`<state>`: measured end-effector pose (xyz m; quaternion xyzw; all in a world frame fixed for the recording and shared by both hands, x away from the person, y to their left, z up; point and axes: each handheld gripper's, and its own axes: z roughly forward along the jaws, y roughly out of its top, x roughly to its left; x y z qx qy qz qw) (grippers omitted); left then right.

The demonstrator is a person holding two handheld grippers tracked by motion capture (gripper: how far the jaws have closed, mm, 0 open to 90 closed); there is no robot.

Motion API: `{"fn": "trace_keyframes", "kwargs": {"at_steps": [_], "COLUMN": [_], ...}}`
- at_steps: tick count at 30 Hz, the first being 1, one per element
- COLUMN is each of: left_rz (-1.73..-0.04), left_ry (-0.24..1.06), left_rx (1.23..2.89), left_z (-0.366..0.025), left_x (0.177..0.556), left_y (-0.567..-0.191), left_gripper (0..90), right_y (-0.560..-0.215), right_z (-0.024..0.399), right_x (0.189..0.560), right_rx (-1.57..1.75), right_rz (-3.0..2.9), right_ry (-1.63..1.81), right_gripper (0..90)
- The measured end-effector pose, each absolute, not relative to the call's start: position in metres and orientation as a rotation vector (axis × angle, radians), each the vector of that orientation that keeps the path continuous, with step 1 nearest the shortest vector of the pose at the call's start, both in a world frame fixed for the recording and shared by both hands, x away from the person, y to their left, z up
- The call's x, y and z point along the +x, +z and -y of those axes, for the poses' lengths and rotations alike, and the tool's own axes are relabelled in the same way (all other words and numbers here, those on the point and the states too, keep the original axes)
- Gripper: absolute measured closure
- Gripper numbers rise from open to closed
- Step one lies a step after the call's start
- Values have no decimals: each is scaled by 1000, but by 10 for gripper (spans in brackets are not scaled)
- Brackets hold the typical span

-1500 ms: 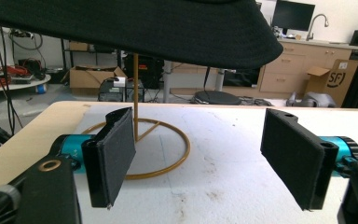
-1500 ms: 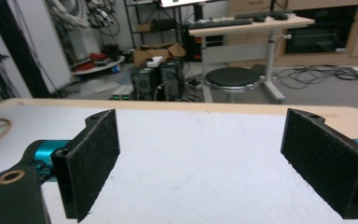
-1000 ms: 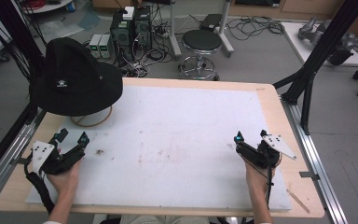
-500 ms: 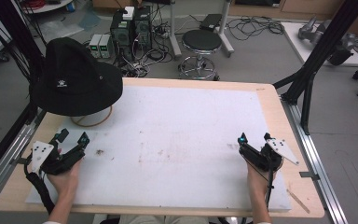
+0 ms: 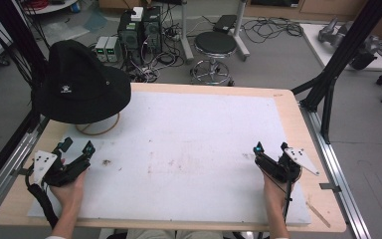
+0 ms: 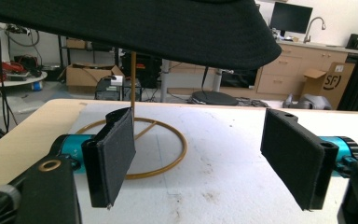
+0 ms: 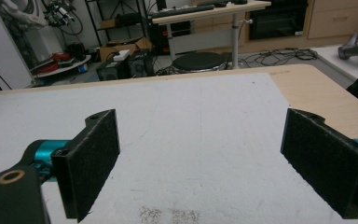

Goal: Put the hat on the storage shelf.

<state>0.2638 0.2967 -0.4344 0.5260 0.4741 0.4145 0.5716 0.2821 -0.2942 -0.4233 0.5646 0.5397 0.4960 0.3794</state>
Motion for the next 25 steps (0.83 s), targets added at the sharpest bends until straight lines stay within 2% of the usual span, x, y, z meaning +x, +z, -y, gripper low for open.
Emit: {"fn": "trace_keyframes", "kwargs": {"at_steps": [25], "left_rz": [-1118], "left_ry": [970], "left_rx": [1235], "left_z": [-298], "left_x": [265], "left_y": [-435], "left_gripper": [263], "right_y": [-426], "right_z": [294], "right_x": [285], "right_rx": [1478], "right_rz": [-1415], "right_ry": [1296], "right_gripper": [107]}}
